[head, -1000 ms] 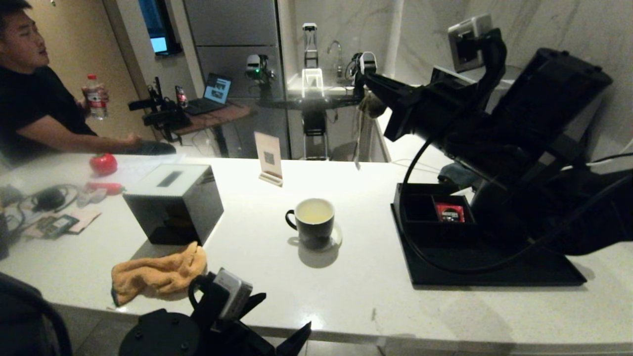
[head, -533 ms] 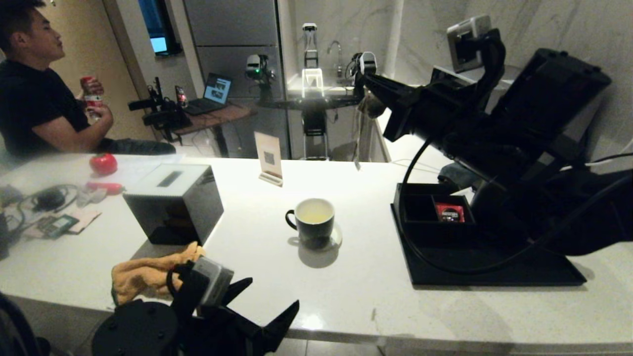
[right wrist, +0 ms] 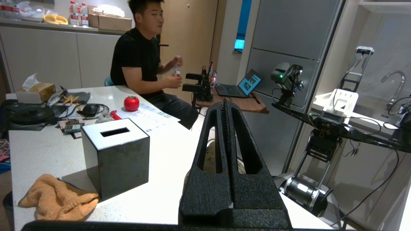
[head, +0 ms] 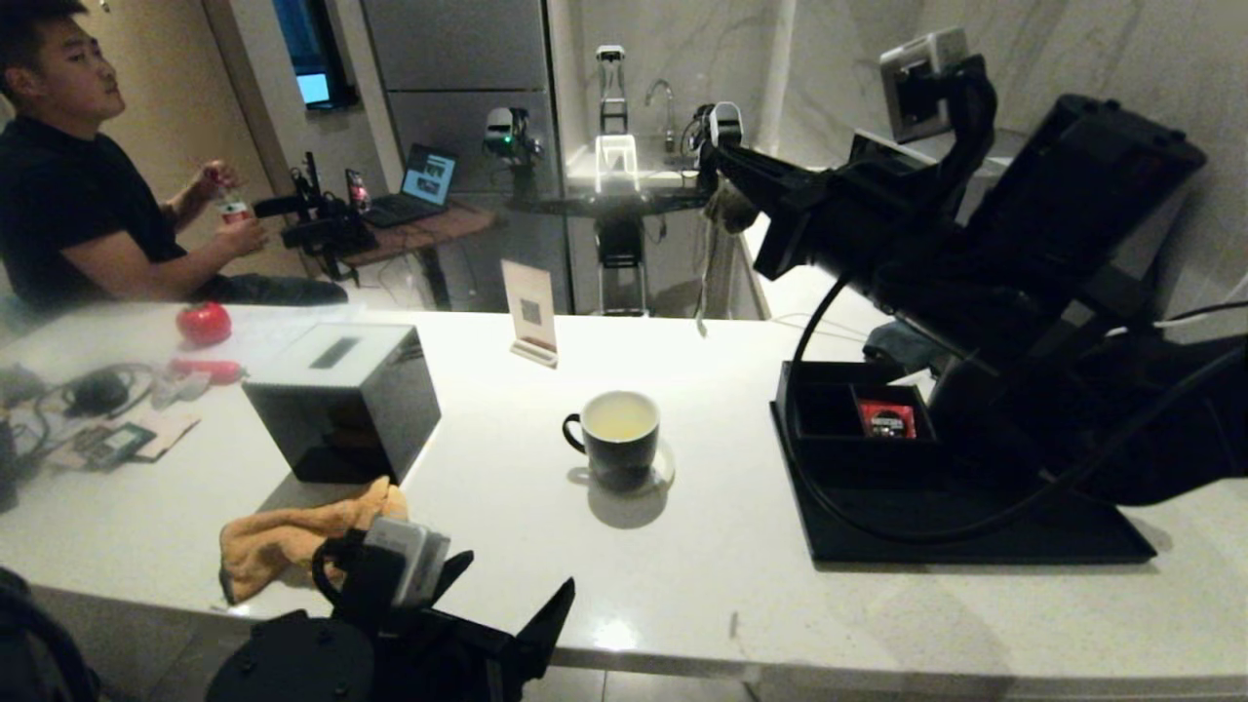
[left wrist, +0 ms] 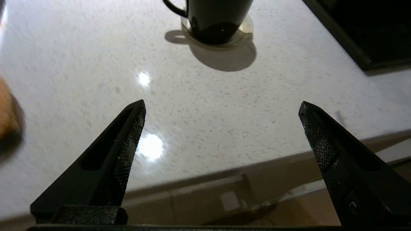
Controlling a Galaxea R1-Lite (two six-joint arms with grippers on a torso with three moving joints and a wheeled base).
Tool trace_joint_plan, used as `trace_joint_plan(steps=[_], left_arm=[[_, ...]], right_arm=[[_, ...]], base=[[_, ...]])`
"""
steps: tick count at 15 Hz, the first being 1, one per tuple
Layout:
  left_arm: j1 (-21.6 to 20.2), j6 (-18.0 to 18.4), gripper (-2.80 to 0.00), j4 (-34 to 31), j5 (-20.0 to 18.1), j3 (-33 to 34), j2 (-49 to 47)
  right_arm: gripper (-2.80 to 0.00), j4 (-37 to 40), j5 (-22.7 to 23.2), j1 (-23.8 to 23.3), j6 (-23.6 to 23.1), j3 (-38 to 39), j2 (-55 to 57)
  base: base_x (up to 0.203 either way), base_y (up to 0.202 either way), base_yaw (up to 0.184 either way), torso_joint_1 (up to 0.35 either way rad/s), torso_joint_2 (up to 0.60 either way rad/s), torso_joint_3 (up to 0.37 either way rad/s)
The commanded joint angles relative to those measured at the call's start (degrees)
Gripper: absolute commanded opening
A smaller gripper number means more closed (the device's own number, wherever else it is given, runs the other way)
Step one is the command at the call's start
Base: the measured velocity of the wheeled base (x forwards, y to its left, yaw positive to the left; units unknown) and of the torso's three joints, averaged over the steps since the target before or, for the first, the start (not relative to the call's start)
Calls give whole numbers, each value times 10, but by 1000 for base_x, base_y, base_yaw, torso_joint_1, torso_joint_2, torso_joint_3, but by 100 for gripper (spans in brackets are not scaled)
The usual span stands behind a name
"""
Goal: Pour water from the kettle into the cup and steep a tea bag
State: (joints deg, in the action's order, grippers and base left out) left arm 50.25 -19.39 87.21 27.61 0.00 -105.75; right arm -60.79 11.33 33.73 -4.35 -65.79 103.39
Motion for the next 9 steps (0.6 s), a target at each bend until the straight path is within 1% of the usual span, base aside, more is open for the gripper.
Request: trace_joint_plan(steps=[1, 3, 4, 5, 8, 9], left_arm=[[19, -16, 0, 27, 7, 0, -2], [20, -13, 0, 27, 3, -4, 20], [18, 0, 0, 27, -4, -7, 32], [16, 13, 0, 27, -23, -9, 41], [15, 45, 0, 27, -100, -10, 64], [15, 54, 0, 27, -117, -10, 67]], right_arm=[[-280, -4, 1, 1, 0, 1, 2], [-280, -4, 0, 4, 0, 0, 5], [-280, -4, 0, 5, 0, 0, 5], [-280, -4, 0, 9, 0, 0, 6], [-280, -4, -1, 17, 0, -3, 9], [-280, -4, 0, 18, -1, -3, 9]], base=[[0, 0, 0, 0, 0, 0], [0, 0, 0, 0, 0, 0], [0, 0, 0, 0, 0, 0], [0, 0, 0, 0, 0, 0], [0, 0, 0, 0, 0, 0], [0, 0, 0, 0, 0, 0]])
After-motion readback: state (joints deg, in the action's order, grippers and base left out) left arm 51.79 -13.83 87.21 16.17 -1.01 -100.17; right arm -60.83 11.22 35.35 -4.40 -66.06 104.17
